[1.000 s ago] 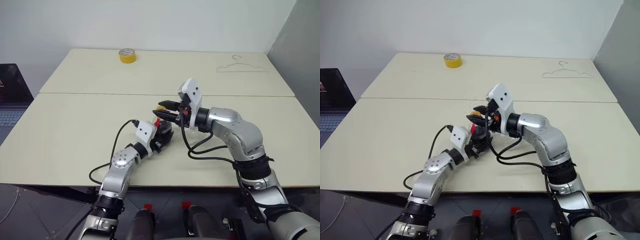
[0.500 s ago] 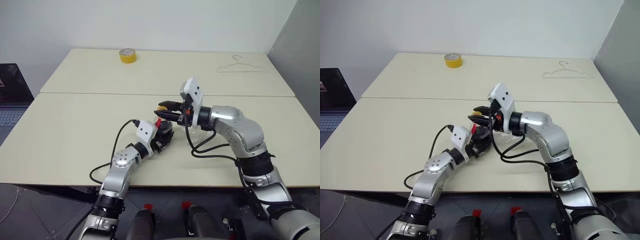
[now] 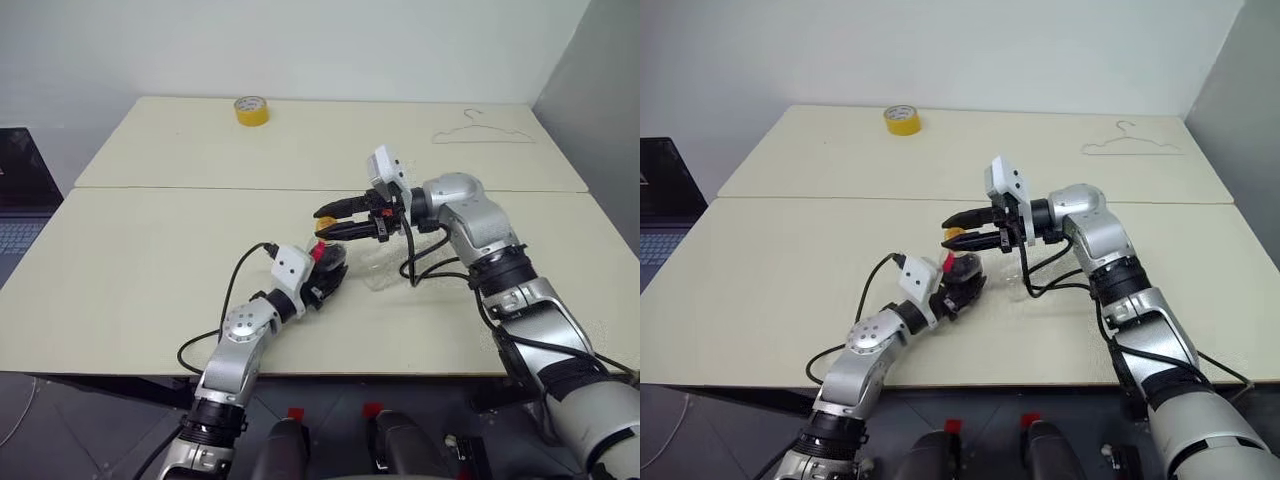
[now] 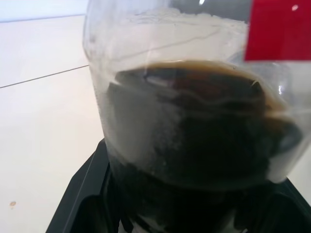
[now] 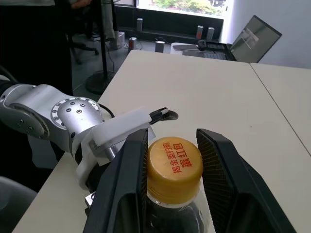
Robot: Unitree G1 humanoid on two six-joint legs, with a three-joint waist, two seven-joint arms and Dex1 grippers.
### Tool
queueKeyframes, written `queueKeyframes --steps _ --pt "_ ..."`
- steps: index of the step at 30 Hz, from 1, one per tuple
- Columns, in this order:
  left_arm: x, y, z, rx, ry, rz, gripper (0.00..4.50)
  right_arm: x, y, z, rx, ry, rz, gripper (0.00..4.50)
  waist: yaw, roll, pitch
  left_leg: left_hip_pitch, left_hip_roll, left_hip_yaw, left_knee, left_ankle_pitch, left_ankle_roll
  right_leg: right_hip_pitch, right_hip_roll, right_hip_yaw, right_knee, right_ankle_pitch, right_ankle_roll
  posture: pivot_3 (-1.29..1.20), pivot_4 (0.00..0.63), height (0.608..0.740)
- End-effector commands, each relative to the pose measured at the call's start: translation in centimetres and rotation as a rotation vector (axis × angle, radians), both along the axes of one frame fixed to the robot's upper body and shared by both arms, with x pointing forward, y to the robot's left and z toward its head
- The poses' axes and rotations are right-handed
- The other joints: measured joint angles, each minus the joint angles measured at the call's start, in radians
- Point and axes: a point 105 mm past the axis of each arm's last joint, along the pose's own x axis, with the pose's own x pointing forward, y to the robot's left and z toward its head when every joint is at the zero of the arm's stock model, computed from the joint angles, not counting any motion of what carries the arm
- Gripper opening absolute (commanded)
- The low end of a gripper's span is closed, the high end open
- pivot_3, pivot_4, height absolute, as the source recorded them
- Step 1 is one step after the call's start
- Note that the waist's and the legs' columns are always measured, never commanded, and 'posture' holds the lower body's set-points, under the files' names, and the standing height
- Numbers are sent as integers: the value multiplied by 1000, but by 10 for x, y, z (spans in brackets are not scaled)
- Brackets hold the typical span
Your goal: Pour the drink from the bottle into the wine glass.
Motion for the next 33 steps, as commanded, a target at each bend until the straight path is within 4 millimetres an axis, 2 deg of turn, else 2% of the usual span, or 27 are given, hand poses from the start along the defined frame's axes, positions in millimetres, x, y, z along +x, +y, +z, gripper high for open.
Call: queueKeyframes --steps 1,6,13,21,25,29,33 --pt "-15 12 -43 39 176 29 2632 10 -9 2 -39 -58 -24 1238 -1 0 0 0 0 0 0 0 0 0 0 0 0 0 0 0 150 740" --pt "-16 12 -43 39 182 27 2632 18 -8 4 -16 -12 -82 1238 -6 1 0 2 0 1 0 0 0 1 0 1 2 0 0 0 150 740" --pt "-12 8 -42 46 184 1 2632 15 -12 15 57 0 -130 3572 -5 1 -1 3 0 0 0 0 0 1 0 1 2 0 0 0 150 740" --pt "-11 6 -42 49 183 -14 2632 -9 -14 32 169 57 -191 3572 0 1 0 2 0 0 0 0 0 1 0 1 3 0 0 0 150 740" --pt "-12 5 -43 50 185 -20 2632 -18 -12 34 199 53 -300 3572 0 1 -1 2 0 0 0 0 0 1 0 1 2 0 0 0 150 740" --pt "-12 4 -44 51 188 -26 2632 -21 -10 33 209 56 -433 3572 0 2 -1 2 0 0 0 0 0 1 0 1 2 0 0 0 150 740" --pt "-11 3 -45 51 191 -30 2632 -14 -9 31 220 34 -616 3572 0 2 -2 2 0 0 0 0 0 1 0 1 2 0 0 0 150 740"
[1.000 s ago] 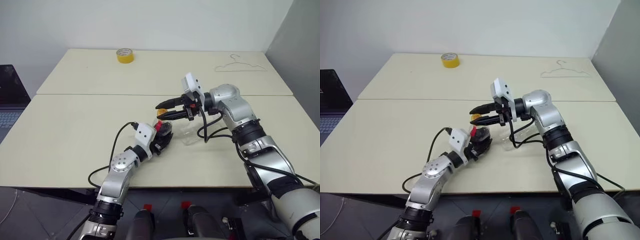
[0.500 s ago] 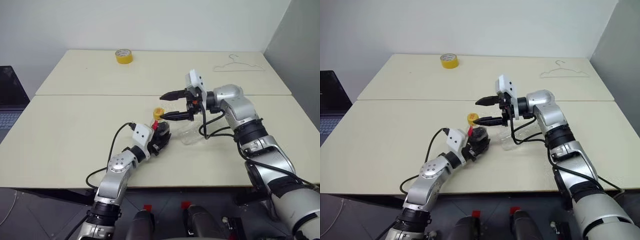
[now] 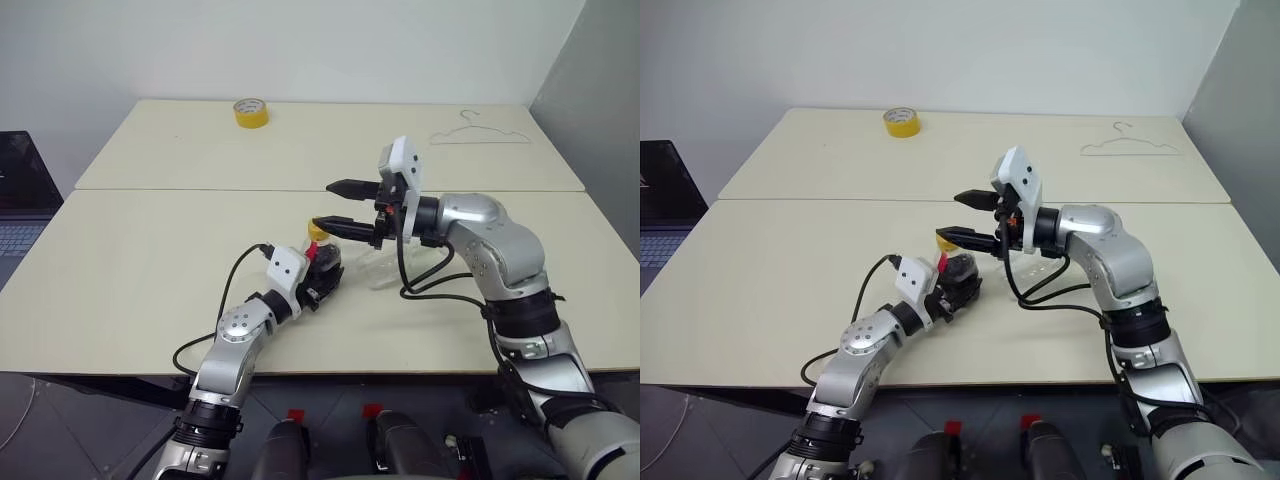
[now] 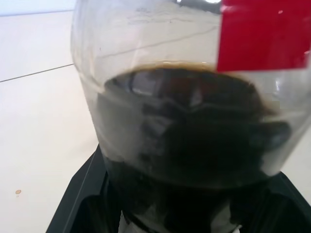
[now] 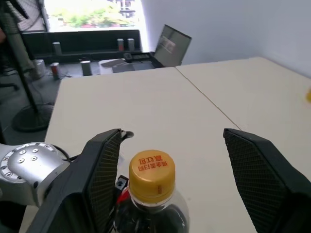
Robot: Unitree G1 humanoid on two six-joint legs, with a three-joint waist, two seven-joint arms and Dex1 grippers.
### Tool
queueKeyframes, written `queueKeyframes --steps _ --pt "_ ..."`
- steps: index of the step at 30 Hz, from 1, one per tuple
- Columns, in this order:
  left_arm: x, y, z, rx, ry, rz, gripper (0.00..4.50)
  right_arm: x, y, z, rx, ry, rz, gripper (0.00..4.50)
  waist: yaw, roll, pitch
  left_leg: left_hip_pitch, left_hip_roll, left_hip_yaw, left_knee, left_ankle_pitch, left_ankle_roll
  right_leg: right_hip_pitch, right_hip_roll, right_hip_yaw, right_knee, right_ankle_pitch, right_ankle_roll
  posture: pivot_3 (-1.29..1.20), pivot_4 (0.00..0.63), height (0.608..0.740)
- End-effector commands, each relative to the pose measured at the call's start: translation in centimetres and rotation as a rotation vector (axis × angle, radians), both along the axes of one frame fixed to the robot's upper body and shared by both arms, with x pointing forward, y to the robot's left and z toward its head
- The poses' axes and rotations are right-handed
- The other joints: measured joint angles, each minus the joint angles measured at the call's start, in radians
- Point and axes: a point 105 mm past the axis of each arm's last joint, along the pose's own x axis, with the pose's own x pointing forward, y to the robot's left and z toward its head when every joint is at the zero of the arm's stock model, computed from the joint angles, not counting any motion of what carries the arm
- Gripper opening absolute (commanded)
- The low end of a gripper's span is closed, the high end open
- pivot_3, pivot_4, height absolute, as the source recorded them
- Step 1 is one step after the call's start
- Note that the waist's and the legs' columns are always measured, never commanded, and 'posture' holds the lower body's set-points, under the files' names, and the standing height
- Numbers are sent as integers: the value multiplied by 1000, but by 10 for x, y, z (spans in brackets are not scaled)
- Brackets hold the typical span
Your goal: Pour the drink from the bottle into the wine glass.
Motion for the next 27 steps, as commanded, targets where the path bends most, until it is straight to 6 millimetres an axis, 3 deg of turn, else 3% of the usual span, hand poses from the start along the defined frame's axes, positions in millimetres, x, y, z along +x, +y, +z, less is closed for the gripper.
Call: queueKeyframes --steps 1,7,11,27 --pt "-10 0 -44 47 165 -15 2632 -3 0 13 37 -37 -109 3572 0 0 -1 0 0 0 0 0 0 0 0 0 0 0 0 0 150 740" --pt "-8 -1 -45 44 167 -23 2632 -19 12 15 97 38 -96 3572 0 0 -1 0 0 0 0 0 0 0 0 0 0 0 0 0 150 740" --pt "-7 -2 -46 45 165 -28 2632 -22 14 22 129 64 -85 4468 1 0 -1 0 0 -1 0 0 0 1 0 0 0 0 -1 0 150 740" --pt "-7 1 -49 44 171 -21 2632 -6 28 -5 0 45 -228 4468 1 0 -2 0 0 -1 0 1 1 1 0 0 -1 -3 -5 0 150 740"
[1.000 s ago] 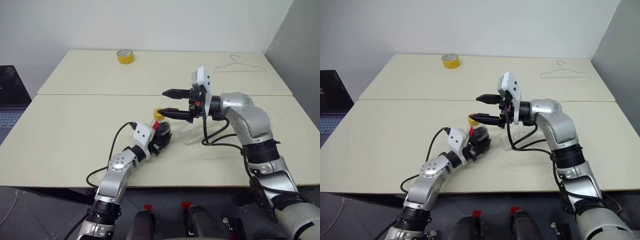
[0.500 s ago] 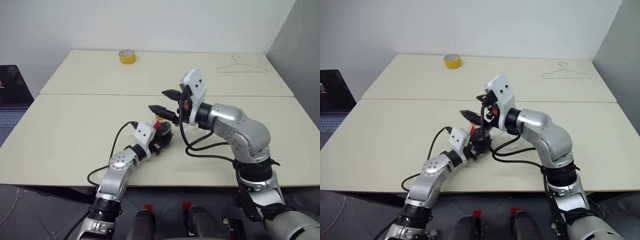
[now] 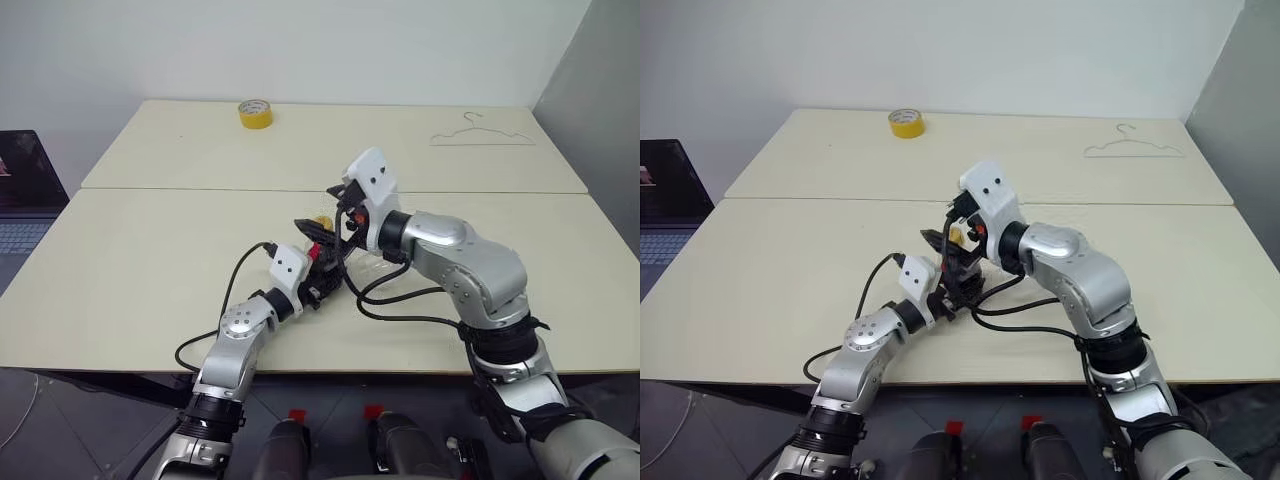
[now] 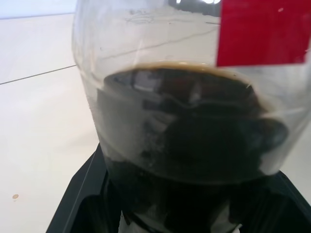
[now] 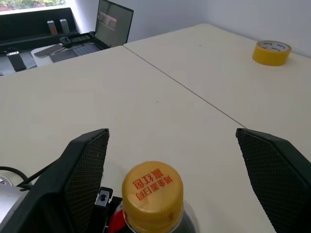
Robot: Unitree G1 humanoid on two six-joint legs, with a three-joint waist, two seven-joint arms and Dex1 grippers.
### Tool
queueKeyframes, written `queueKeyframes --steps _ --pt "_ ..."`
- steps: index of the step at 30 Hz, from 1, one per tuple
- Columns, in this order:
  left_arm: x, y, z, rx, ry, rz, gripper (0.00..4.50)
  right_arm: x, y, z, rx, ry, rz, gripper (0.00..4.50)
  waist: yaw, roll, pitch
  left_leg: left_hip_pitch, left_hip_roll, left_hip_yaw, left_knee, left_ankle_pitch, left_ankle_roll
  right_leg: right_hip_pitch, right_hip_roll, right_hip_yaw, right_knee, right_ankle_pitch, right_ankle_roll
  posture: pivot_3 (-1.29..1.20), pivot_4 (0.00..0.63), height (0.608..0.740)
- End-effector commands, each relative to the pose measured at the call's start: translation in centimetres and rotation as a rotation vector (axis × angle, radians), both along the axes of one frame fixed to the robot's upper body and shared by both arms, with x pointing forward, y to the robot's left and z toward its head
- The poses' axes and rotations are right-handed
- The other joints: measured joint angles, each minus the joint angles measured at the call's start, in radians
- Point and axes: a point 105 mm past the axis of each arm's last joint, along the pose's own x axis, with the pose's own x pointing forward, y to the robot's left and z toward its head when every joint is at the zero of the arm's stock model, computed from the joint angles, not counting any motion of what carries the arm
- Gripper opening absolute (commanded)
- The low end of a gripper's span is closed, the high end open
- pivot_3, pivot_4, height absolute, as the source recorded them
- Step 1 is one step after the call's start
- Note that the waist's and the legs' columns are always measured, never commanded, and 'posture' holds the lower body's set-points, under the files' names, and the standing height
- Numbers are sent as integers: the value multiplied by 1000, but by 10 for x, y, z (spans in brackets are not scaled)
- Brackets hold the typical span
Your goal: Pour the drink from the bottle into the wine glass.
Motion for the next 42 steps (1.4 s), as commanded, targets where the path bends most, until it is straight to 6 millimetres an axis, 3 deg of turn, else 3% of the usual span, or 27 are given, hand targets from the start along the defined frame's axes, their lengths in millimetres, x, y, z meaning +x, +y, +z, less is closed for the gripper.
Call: queueKeyframes --steps 1,14,32,42 --pt "-11 4 -48 51 176 9 2632 2 2 8 16 -49 -22 4468 0 0 0 0 0 0 0 0 0 0 0 0 0 0 0 0 150 740" --pt "-12 2 -48 49 175 8 2632 18 -4 3 47 -27 -93 4468 0 0 0 0 0 0 0 0 0 0 0 0 -1 0 0 0 150 740" --pt "-11 2 -46 57 176 -2 2632 11 -41 7 53 -20 -73 4468 0 0 0 -2 0 -1 0 0 0 -1 0 0 -2 0 0 0 150 740" --pt "-11 3 -46 64 176 -1 2632 -4 -43 8 37 -42 42 4468 0 0 0 -2 0 -1 -1 0 0 -1 0 0 -4 0 0 0 150 740"
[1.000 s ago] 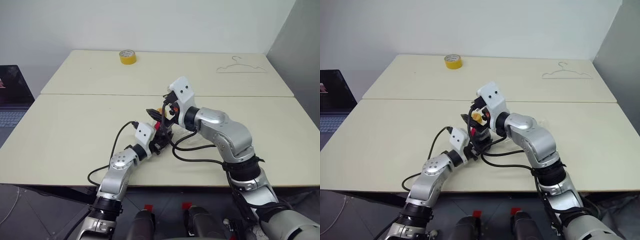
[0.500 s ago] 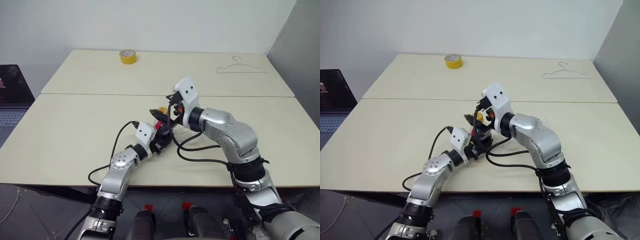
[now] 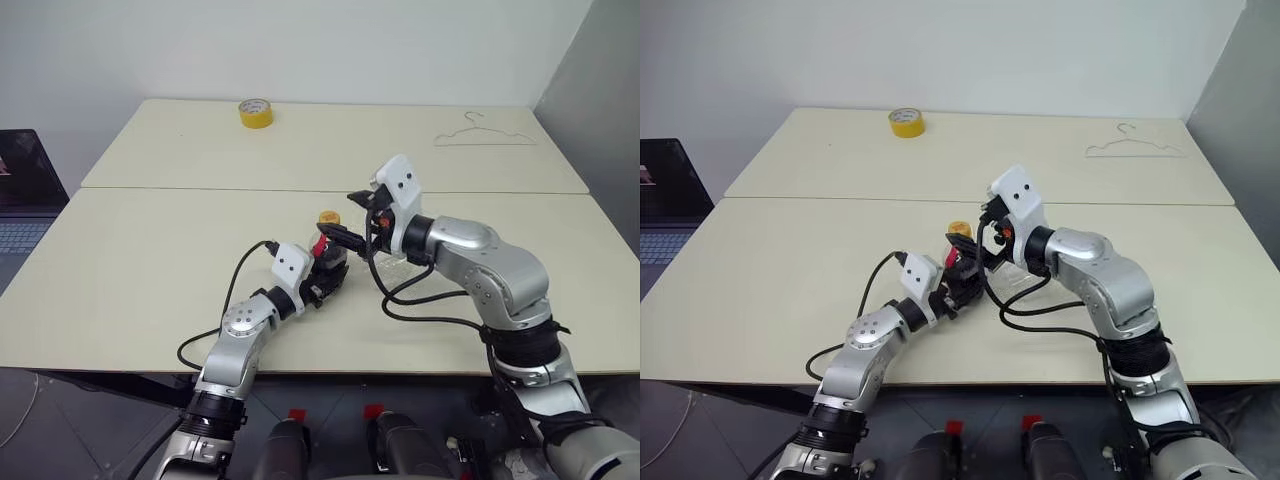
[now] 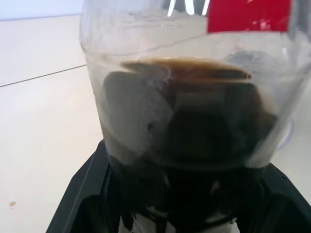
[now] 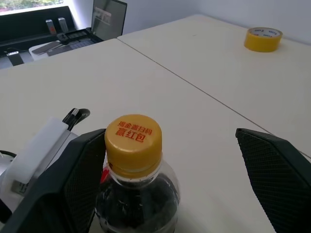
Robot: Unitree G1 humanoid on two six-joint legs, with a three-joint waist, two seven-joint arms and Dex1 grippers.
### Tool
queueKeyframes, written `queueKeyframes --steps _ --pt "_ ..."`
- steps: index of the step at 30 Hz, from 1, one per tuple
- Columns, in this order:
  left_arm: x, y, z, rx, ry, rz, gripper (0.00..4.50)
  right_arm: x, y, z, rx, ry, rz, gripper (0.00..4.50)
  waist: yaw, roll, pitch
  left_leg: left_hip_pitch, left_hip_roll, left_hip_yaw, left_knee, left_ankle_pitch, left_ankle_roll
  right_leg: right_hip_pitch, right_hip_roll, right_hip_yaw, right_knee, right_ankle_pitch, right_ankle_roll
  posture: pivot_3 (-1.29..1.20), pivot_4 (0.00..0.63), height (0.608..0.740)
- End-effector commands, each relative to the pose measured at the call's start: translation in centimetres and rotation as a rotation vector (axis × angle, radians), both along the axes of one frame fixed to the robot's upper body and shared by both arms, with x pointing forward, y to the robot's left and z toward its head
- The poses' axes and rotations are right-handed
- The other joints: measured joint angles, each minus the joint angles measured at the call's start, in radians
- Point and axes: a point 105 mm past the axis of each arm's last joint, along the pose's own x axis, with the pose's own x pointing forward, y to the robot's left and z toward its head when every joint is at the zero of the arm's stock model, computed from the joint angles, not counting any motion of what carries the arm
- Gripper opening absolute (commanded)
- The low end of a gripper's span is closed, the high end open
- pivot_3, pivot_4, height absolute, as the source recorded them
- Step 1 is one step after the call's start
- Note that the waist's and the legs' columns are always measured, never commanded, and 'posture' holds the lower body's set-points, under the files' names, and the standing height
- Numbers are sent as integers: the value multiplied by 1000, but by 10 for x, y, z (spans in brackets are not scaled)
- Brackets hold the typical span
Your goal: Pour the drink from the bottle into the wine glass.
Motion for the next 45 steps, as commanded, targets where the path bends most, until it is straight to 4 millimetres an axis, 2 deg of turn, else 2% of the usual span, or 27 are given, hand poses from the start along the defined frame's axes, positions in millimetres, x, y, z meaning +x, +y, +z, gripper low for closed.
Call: queueKeyframes --steps 1,4,10,21,33,45 --pt "-12 6 -48 67 180 6 2632 -10 -5 19 39 -74 56 4468 0 0 0 0 0 0 0 0 0 0 0 0 -1 0 0 0 150 740" --pt "-12 6 -47 68 180 6 2632 -17 2 25 63 -86 104 4468 0 0 0 -1 0 0 0 0 0 0 0 0 -3 0 0 0 150 740" --pt "-12 5 -47 68 179 6 2632 -13 16 30 91 -93 102 4468 0 0 0 -2 1 0 0 0 0 1 0 0 -5 0 1 0 150 740" --pt "-12 3 -48 63 180 9 2632 0 36 16 67 -60 39 4468 0 0 0 -2 1 0 -1 0 0 1 0 0 -6 1 1 0 150 740" --pt "-12 2 -48 60 179 11 2632 11 35 13 80 -48 -17 4468 1 0 0 -2 1 -1 -1 0 1 1 0 0 -6 1 1 0 150 740" --pt "-12 3 -49 63 181 10 2632 8 26 13 88 -44 -1 4468 1 0 0 -2 1 -1 -1 0 1 1 0 0 -7 1 1 0 150 740"
